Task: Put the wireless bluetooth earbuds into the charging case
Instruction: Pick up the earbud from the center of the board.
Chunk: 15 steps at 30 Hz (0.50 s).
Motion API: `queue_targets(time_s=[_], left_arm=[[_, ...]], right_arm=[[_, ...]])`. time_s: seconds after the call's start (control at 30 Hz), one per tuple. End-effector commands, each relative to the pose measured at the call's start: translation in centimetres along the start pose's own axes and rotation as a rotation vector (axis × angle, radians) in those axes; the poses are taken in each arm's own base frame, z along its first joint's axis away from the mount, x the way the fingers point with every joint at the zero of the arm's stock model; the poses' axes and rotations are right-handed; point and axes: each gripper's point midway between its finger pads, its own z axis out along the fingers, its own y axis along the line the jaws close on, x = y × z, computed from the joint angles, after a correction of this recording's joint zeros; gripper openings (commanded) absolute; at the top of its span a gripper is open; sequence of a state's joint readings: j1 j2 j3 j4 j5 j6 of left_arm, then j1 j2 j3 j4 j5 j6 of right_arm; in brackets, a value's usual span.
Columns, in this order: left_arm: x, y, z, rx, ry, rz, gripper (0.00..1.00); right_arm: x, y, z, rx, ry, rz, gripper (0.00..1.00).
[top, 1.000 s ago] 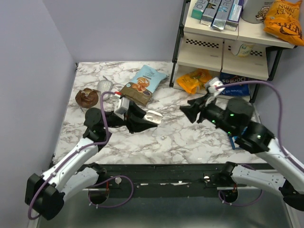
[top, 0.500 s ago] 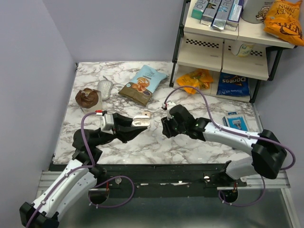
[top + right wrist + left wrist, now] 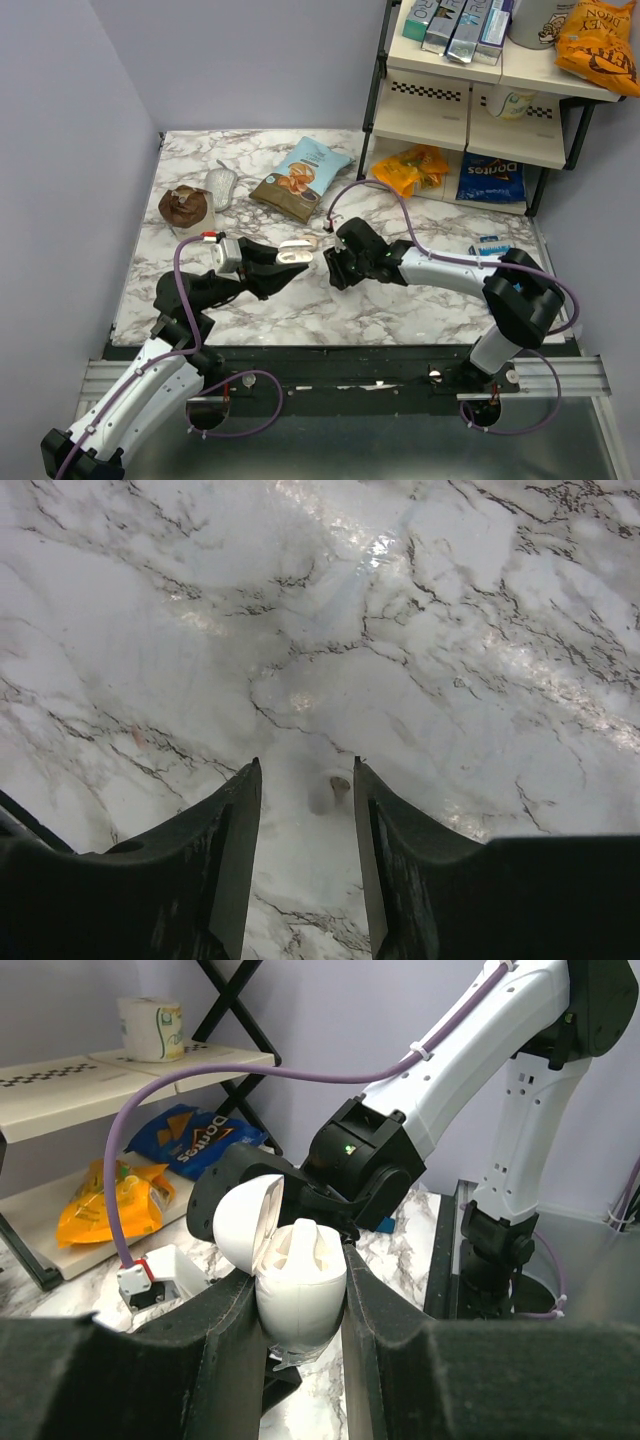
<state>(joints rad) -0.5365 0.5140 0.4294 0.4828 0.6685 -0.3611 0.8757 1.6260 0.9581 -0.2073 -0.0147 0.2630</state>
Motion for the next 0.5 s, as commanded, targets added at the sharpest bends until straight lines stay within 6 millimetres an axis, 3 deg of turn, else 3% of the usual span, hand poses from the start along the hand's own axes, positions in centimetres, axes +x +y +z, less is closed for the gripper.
queue_targets(time_s=[0.0,0.17,0.47], left_arm=[[0.1,0.4,-0.1,-0.019,-0.005,0.013,0.00],[0.3,0.4,-0.1,-0.016,-0.003,0.010,0.00],[0.4,0.4,-0.3,-0.022,-0.004,0.014,0.00]], right_arm=[[-1.0,1.3,0.7,-0.066,-0.015,0.010,0.50],[-0.6,0.3,0.4,-0.013,-0.024,0.023,0.49],[-0.1,-3.3,-0.2,0.095,-0.035,0.061,0.49]])
